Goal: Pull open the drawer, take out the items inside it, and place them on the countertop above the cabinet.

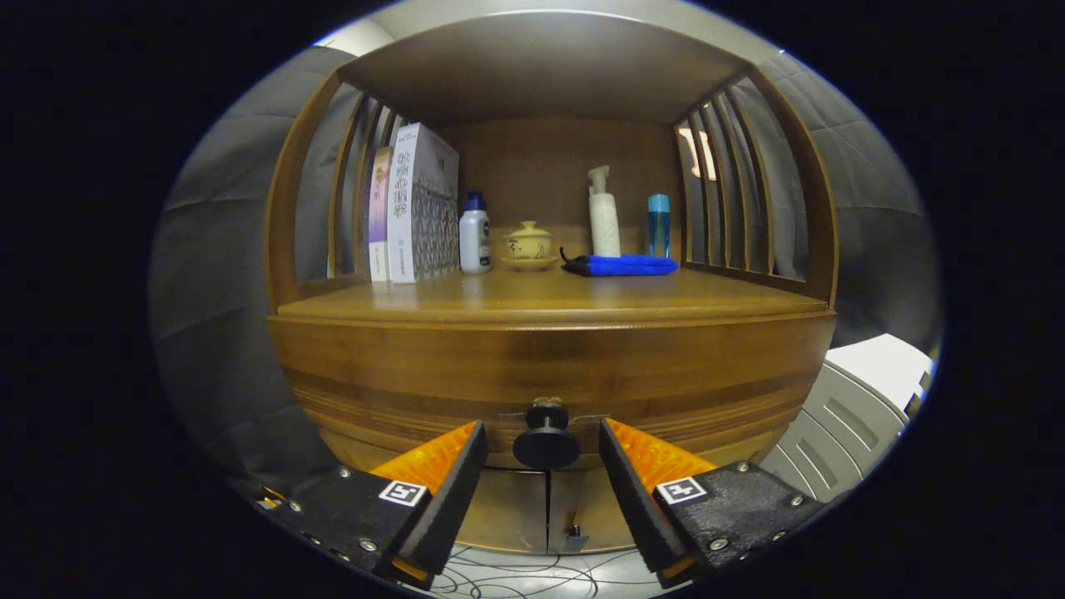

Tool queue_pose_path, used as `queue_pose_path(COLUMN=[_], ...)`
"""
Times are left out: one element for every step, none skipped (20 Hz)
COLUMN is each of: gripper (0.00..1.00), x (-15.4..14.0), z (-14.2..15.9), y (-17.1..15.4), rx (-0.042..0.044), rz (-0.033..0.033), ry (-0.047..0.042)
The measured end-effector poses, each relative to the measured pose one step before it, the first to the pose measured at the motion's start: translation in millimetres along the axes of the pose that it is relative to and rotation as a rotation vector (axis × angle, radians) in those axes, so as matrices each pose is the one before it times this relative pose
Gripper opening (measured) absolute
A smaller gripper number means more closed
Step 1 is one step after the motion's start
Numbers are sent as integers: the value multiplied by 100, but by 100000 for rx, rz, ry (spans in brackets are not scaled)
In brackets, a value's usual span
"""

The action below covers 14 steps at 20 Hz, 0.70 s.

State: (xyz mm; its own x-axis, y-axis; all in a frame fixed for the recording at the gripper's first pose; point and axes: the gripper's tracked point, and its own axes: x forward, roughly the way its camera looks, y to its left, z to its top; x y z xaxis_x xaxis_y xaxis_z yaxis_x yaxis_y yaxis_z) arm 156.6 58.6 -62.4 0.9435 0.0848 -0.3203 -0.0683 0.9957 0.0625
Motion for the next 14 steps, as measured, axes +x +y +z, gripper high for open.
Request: queue_pose_path(gripper=[83, 78, 76, 72, 69, 61, 56, 51, 50, 49, 47, 45, 44, 40], x=[418, 241, 334, 170, 157, 305, 198, -62, 105, 56, 4, 19, -135, -37], z=[-828, -48, -50, -27, -115, 66, -166, 2, -6, -16, -68, -71, -123, -34], y=[-89, -73, -121, -156, -95, 270, 176, -193, 31, 4, -25, -13, 8, 8], rx=[324, 533, 799, 523, 60, 181, -450, -1051, -642, -266, 34, -83, -671, -316], rz=[-307, -304, -474, -565, -202, 1157, 65, -431, -897, -1048, -1085, -734, 51, 264], ry=[233, 440, 466, 755, 469, 232, 754, -97, 584, 448, 1203, 1599, 2102, 1443])
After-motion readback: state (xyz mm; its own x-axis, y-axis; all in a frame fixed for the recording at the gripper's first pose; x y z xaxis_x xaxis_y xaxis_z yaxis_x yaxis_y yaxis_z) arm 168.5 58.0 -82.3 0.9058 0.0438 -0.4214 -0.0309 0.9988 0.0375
